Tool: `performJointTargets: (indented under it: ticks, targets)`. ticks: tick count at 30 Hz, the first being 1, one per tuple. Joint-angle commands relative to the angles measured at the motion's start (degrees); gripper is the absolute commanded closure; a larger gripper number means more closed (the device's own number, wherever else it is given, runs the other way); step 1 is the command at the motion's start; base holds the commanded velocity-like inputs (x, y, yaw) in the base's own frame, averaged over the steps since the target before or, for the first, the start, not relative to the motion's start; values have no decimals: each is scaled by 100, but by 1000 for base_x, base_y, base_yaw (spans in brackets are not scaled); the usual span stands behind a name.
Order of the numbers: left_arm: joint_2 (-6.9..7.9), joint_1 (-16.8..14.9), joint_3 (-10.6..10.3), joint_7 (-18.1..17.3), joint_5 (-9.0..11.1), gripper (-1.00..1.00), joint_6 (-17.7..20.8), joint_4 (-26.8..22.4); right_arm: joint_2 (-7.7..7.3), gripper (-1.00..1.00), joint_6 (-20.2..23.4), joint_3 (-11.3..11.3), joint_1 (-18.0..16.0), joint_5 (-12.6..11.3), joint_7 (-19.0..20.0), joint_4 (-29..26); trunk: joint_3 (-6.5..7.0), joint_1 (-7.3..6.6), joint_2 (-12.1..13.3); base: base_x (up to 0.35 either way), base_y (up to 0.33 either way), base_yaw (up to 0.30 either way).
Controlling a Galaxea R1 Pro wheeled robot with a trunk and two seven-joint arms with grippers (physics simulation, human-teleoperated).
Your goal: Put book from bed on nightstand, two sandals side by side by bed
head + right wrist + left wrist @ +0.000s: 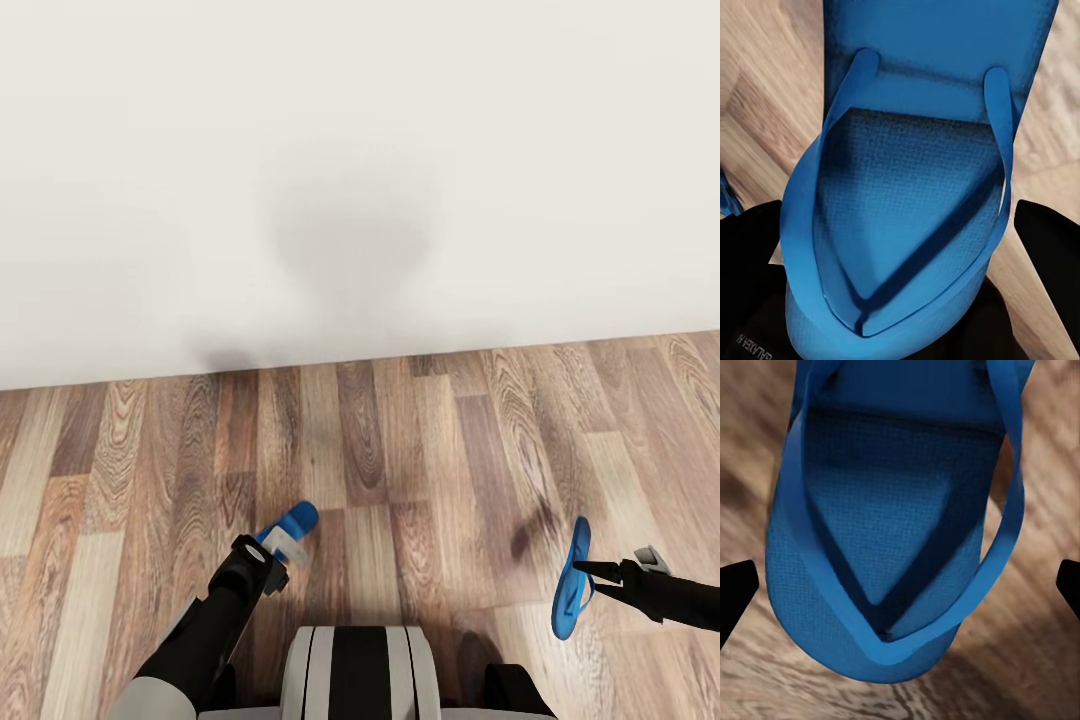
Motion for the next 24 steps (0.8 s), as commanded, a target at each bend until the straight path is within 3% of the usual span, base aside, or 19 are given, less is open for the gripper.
performJointTargets:
  ticks: [1,24]
  targets:
    - [0,-1,-4,-49,-61,-100,18,-9,0,100,24,-7,-2,2,16,1,-3,1,-1,98,0,0]
    - [0,-1,-8,-49,-61,-100,18,-2,0,100,25,-7,-2,2,16,1,-3,1,-1,41,0,0]
